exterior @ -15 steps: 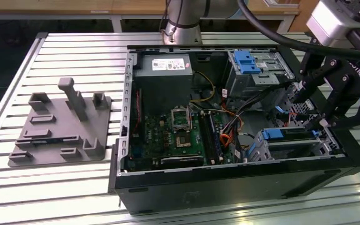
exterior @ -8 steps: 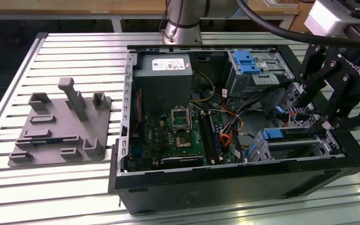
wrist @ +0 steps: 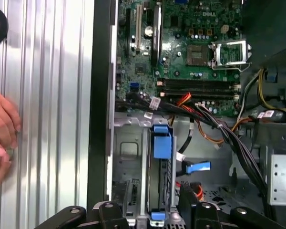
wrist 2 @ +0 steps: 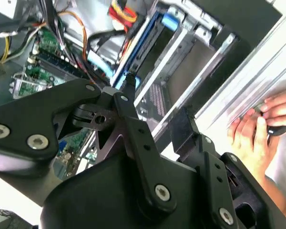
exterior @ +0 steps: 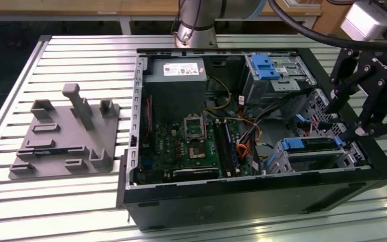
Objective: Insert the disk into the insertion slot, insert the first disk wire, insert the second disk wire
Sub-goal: 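Insert the first disk wire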
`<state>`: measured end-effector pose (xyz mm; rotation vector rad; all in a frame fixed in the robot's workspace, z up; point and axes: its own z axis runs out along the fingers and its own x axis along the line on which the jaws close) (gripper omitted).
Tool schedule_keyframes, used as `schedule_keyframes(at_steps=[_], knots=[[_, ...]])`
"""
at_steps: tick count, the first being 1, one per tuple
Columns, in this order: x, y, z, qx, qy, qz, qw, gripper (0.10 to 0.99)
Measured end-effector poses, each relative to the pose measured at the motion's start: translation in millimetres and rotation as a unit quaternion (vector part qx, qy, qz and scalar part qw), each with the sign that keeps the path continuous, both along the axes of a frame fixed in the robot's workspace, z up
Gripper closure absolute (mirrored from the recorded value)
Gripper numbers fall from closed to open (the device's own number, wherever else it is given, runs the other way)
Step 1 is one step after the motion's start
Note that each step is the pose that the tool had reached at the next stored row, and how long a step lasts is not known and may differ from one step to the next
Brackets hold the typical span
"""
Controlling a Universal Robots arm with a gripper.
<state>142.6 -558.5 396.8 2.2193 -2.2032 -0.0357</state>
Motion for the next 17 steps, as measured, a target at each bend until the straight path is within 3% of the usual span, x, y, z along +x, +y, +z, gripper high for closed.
schedule_keyframes(at_steps=[5,6,8,13,16,17], knots=[[8.6,18.0,-4.5,-0.0004,0.0,0.0,1.0,0.529],[9.1,22.2,-5.6,-0.0029,0.0,0.0,1.0,0.529],[9.4,28.5,-6.4,-0.0158,0.0,0.0,0.9999,0.529],[9.9,43.2,-8.0,-0.0585,0.0001,0.0,0.9983,0.529],[10.4,51.3,-9.3,-0.0761,0.0,0.0,0.9971,0.529],[10.5,51.6,-10.2,-0.0776,0.0003,-0.003,0.997,0.529]])
